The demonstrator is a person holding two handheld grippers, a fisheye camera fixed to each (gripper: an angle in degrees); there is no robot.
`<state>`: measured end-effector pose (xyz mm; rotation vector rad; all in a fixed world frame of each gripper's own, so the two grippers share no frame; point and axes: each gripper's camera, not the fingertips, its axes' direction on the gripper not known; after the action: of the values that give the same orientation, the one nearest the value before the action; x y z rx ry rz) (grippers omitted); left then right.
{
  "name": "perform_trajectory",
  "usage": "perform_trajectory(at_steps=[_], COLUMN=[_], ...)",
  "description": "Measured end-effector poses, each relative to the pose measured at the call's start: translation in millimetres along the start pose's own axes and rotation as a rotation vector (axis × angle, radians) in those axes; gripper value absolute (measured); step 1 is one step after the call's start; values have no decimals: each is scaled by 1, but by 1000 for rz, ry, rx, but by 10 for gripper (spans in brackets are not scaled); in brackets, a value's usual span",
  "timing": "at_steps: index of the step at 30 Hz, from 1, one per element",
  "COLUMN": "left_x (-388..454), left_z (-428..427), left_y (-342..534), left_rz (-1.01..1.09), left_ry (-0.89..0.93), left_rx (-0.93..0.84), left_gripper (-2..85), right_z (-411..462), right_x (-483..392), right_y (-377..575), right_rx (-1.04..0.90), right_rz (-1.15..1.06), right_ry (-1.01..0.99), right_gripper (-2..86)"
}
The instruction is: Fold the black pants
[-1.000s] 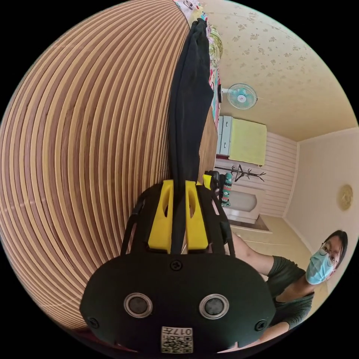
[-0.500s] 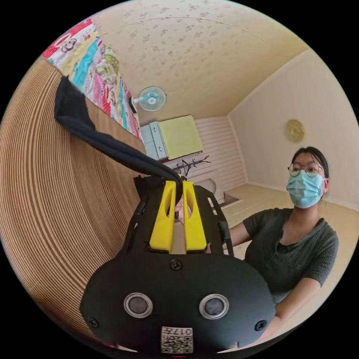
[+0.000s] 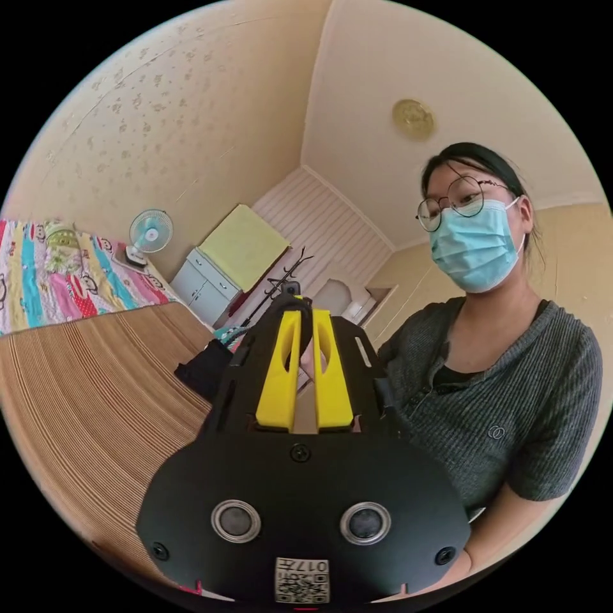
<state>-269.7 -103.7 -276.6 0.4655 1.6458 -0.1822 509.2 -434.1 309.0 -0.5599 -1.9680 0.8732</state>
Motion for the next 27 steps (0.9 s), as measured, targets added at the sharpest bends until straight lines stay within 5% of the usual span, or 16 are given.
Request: perform_trajectory(at_steps=[3,12,16,24,27], left_x=[-37,-270,-363,-400,-408], left_z=[7,35,44,53,24], left_y=[0,52,141,347,365], left_rz=[-135,-477,-691,-1147,-1209], left_ry=[-156,-505,-547,-579,-541], left_rx=[-9,-177,-261,-379,-260], left_gripper=[28,36,38,90,136], right_z=[9,77,106,127,124], right_x=[10,251,337,381,387], right_y=[-14,-24,42,249,286], right_rx=[-39,-285,-366,-469,-560], right_rz=[38,329,558,991,1095], right_ry=[150,484,516,489,474], right_gripper=[18,21,26,58,85])
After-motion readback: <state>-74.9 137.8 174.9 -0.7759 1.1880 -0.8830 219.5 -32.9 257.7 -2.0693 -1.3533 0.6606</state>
